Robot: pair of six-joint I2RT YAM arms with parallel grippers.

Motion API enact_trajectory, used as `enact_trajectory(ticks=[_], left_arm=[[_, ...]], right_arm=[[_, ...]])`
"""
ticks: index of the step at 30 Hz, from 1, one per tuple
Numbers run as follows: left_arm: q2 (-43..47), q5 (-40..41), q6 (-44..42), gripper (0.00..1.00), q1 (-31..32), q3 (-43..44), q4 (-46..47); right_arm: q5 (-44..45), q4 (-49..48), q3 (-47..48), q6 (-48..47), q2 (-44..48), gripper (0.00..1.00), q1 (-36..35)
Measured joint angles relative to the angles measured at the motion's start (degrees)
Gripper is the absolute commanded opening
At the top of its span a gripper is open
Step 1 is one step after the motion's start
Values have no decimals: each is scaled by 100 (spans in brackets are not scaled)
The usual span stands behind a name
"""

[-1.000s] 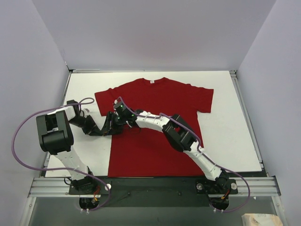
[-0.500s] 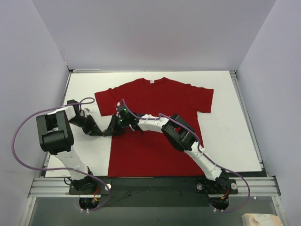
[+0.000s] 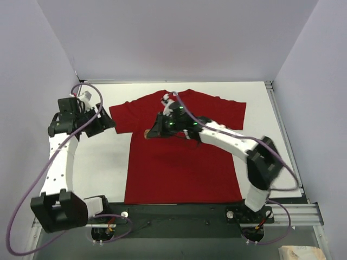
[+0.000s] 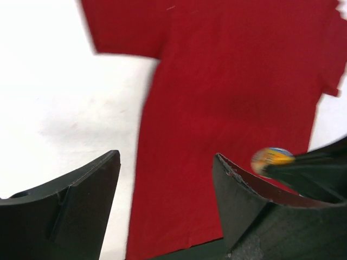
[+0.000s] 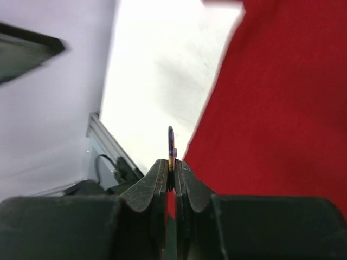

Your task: Pin the brooch onto the clothing

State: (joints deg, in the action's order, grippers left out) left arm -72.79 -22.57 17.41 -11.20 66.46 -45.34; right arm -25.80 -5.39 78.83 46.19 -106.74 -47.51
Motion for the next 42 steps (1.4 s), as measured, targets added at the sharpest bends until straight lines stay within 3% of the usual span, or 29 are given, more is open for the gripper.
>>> enact_trajectory(ticks=[5, 9, 17, 20, 27, 42], left_arm=[[761, 35, 417, 79, 1327, 116, 319], [776, 321, 671, 76, 2999, 223, 627], [-59, 2076, 398, 76, 6094, 1353, 898], [-448, 2730, 96, 74, 6843, 1679, 887], [-835, 3606, -428, 71, 7442, 1792, 855], [-837, 4015, -892, 66, 7525, 1711, 1012]], right_arm=[[28, -61, -1115, -643, 2472, 0, 457], [-90, 131, -1801, -940, 3777, 0, 734], [-197, 1467, -2031, -734, 4616, 0, 1464], [-232, 1731, -2081, -424, 4715, 0, 1648], [-262, 2083, -2122, 94, 4815, 0, 1720], [-494, 2105, -2188, 492, 4795, 0, 1790]])
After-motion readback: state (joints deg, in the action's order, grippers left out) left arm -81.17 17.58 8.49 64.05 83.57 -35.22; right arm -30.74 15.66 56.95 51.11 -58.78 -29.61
